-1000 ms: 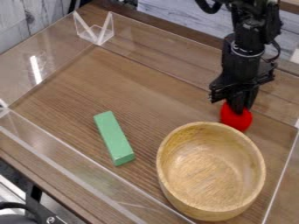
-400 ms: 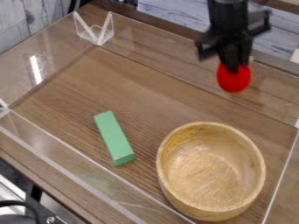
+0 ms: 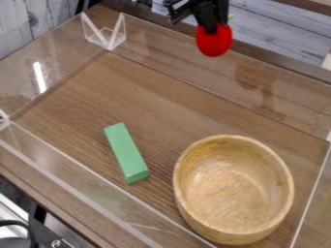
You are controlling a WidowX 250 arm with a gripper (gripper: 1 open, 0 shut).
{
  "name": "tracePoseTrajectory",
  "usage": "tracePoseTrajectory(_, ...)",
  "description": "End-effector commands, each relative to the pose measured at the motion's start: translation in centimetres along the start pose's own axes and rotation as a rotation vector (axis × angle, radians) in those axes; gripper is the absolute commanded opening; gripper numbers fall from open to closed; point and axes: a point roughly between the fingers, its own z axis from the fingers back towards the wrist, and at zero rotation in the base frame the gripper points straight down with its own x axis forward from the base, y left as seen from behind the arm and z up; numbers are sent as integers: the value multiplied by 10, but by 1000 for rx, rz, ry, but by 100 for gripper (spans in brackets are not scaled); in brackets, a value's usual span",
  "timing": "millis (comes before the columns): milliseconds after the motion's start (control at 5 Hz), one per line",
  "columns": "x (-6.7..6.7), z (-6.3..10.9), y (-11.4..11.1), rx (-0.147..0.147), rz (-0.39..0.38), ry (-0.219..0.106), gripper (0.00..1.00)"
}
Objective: Move the red object to the left side of the table
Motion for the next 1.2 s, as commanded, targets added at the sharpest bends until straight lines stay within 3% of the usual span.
tracePoseTrajectory(0, 15, 26, 6, -53, 28, -98, 0)
tracePoseTrajectory(400, 44, 40, 35, -60, 6, -161, 0)
tracePoseTrajectory(800, 84, 27, 77, -66, -72, -205, 0)
tracePoseTrajectory(1000, 104, 11, 93, -76, -162, -220, 0)
